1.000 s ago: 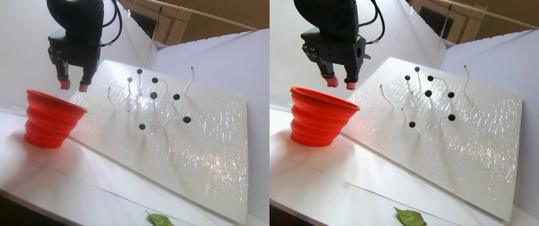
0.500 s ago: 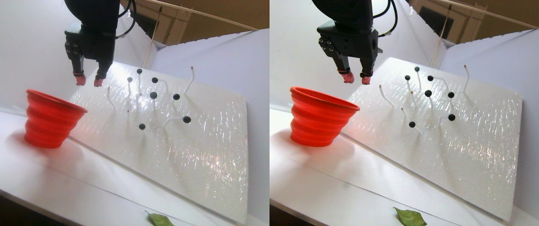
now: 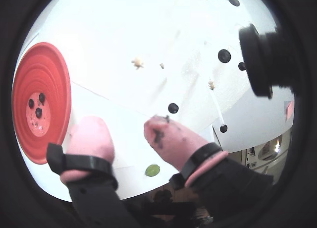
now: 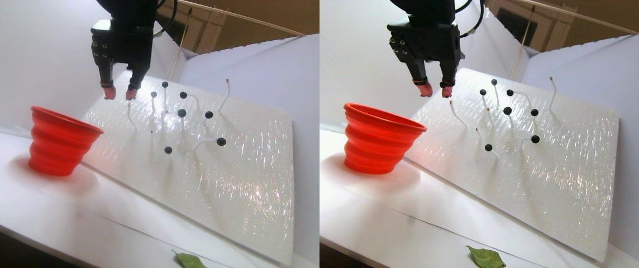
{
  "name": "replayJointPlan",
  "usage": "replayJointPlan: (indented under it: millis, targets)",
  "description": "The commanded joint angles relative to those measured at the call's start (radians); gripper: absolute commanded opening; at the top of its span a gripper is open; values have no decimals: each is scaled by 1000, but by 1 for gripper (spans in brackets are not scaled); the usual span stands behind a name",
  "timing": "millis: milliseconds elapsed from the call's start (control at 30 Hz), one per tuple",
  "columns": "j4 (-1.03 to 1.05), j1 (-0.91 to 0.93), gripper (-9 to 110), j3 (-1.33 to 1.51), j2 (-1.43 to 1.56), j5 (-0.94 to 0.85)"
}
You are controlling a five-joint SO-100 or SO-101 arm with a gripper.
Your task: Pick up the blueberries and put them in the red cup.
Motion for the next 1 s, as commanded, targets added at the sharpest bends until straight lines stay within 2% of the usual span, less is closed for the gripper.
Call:
replayJointPlan:
  millis: [0, 967]
  targets:
    - [5, 61, 15, -5, 112, -12]
    - [48, 206, 15, 89, 219, -80]
